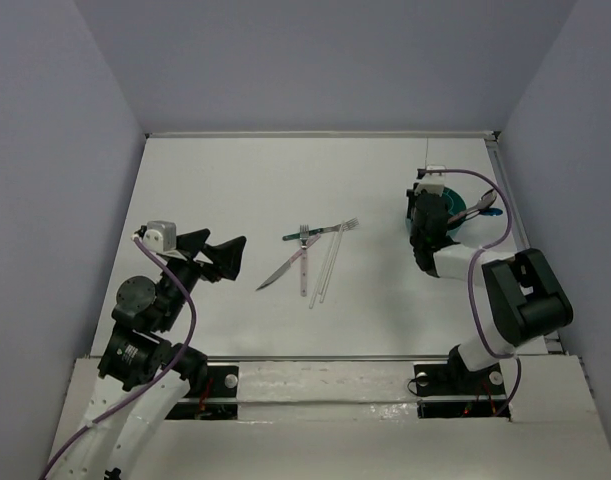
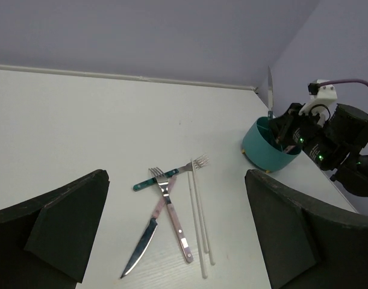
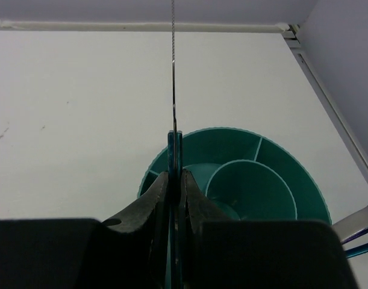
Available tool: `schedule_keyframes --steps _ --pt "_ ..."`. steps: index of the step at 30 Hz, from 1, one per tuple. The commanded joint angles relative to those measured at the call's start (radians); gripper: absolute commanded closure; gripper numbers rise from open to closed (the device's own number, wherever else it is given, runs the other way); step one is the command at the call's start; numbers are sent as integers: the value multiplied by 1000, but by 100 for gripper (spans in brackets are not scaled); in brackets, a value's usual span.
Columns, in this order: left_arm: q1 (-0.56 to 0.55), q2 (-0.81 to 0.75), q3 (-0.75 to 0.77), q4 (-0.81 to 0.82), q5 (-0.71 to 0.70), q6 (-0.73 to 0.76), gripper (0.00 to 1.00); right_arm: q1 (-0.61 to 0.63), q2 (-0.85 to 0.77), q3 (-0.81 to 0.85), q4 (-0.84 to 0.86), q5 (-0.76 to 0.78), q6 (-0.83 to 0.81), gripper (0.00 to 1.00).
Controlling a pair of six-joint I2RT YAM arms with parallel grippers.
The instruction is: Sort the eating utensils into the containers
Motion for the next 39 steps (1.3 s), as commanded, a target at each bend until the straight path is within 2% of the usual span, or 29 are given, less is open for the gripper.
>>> schedule_keyframes --steps 1,4,9,11,12,13,17,22,24,26,27,31,35,39 --pt "-7 -15 26 39 7 11 1 -4 -71 15 -53 54 32 85" --pt "-7 -21 26 39 4 11 1 -4 -96 3 -99 67 60 81" --pt "-7 -29 24 35 1 11 1 -4 -126 -2 -144 76 84 66" --pt "-7 -29 24 35 1 11 1 -4 -149 1 -167 67 88 53" --pt "-7 -29 24 35 0 11 1 -4 -159 6 -178 52 89 52" --pt "-7 -29 24 35 0 11 1 -4 -169 12 -201 42 89 46" --pt "-7 -28 26 35 -2 11 1 -4 -243 32 -256 -25 143 43" --pt "-7 -22 26 38 -5 9 1 19 -318 106 -466 -215 256 42" --pt "-7 -22 26 36 -11 9 1 75 -317 153 -579 -304 322 42" --pt "-7 -17 27 35 -16 11 1 147 -308 159 -615 -323 367 37" --pt "-7 -15 27 35 -16 11 1 237 -298 161 -617 -330 377 35" --pt "-7 -11 29 30 -49 11 1 397 -196 231 -701 -304 468 30" --pt "-7 -3 30 28 -51 12 1 496 -59 316 -770 -280 497 30" --pt "-7 -6 29 25 -54 12 1 520 22 408 -854 -289 514 33"
